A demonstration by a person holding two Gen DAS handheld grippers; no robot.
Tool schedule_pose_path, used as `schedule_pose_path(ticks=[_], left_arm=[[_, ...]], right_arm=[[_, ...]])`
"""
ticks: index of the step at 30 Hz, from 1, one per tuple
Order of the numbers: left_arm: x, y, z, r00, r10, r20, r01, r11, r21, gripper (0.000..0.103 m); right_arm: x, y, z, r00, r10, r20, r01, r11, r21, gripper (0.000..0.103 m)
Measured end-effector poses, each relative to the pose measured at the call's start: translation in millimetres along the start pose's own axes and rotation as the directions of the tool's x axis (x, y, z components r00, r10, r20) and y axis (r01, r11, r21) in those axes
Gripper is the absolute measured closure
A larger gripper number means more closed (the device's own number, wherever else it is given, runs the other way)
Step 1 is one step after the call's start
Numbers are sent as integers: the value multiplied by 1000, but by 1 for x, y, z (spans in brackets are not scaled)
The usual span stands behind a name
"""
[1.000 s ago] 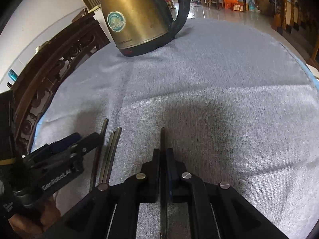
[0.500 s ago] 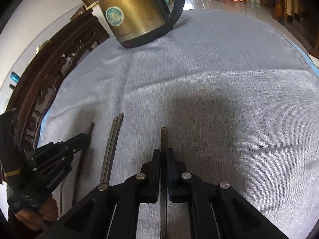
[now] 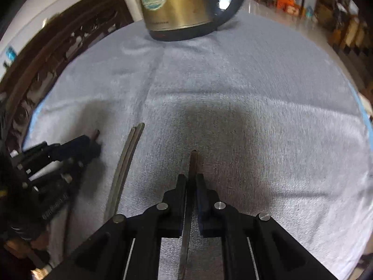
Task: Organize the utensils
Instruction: 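Close the left gripper on another dark chopstick, then lift the chopstick with the left gripper and carry it over the cup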
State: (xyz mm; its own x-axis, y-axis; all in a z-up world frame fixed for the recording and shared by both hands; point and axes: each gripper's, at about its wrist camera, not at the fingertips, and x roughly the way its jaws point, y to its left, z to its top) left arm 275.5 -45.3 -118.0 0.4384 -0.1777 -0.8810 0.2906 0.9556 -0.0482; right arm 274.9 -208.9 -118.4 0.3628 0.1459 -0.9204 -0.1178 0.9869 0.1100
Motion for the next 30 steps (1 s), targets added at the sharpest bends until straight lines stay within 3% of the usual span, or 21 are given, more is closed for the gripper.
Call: schedule_pose_path(ticks=[7, 16, 22, 25, 30], left_arm=[[-11, 9, 0, 993, -55, -105, 54, 998, -11, 98], [-74, 27, 9, 1000, -23, 17, 24, 999, -47, 98], [-124, 34, -6, 990, 30, 137, -19, 996, -82, 98], [-164, 40, -21, 963, 53, 266, -14, 989, -149, 98], [-218, 48, -48, 879, 121, 462, 3, 966, -259, 98]], right_arm=[[-4, -11, 5, 998, 47, -45, -46, 998, 32, 96], [-55, -32, -2, 987, 127, 95, -137, 985, 104, 96], [-101, -48, -27, 965, 123, 233, -158, 978, 138, 96], [-129, -50, -43, 943, 110, 314, -160, 977, 138, 96], [-178, -44, -76, 893, 44, 448, -117, 984, 136, 96]])
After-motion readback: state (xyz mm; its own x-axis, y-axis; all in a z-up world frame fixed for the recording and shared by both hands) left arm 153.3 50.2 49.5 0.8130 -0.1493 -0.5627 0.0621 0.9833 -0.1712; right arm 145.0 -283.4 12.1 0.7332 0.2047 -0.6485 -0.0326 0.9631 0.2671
